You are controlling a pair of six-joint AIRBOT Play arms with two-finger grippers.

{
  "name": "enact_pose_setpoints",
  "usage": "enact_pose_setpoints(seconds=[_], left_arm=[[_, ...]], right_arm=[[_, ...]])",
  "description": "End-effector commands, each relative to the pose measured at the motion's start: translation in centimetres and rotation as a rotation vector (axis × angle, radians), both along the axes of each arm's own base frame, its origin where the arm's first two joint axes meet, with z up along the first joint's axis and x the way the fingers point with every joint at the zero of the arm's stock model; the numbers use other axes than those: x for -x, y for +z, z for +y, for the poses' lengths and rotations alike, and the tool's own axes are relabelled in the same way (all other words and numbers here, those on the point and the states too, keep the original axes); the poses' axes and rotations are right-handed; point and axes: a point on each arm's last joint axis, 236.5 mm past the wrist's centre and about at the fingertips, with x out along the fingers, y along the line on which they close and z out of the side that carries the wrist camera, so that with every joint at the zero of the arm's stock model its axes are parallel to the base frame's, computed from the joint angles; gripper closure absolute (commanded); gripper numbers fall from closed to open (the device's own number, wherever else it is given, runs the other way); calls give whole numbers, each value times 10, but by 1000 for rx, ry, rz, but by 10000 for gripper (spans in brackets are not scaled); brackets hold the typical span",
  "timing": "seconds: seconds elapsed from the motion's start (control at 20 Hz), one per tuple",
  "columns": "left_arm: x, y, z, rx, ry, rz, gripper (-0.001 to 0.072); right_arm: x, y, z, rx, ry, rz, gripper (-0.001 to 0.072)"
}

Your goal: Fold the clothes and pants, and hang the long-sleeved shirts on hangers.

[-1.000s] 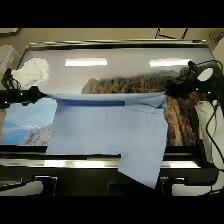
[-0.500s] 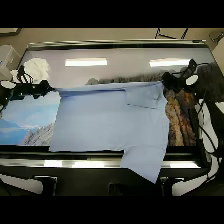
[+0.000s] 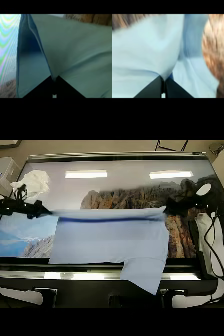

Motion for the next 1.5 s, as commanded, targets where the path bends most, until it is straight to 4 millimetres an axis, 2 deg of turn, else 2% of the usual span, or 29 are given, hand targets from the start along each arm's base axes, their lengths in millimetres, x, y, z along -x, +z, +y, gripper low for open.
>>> enact_pose_setpoints(seconds=[0.0,0.1,0.3,0.55,0.6,0.65,0.7,0.75,0.8,0.9,1.0,1.05,1.15,1.3,1.45], left_arm=[[70,-28,-11,54,-99,234,687],[79,-37,-10,66,-94,257,687],[82,-44,4,23,-81,267,687],[71,-55,1,-15,-67,231,683],[70,-53,2,-16,-67,227,593],[71,-47,4,-9,-72,231,394],[74,-39,8,1,-78,239,286],[79,-30,15,6,-77,248,285],[88,-26,24,-6,-53,281,285],[122,-31,39,-57,-12,378,285],[163,-43,27,-27,-12,426,262],[187,-51,17,0,-15,452,261],[222,-63,5,34,-1,475,262],[242,-76,3,55,43,480,263],[238,-82,8,34,53,448,263]], right_arm=[[75,-36,8,2,25,275,673],[73,-40,7,7,16,265,673],[64,-42,6,14,-19,233,672],[60,-45,5,14,-34,224,662],[59,-38,3,8,-40,218,528],[59,-27,-2,0,-37,213,350],[62,-16,-10,-3,-17,214,265],[71,-4,-23,-9,-14,232,235],[86,6,-37,-17,-40,271,210],[121,13,-57,1,-61,345,209],[155,3,-64,60,-62,381,200],[169,-3,-60,64,-50,388,199],[191,-14,-51,52,5,395,199],[205,-19,-46,41,27,414,200],[201,-19,-45,39,25,397,201]])
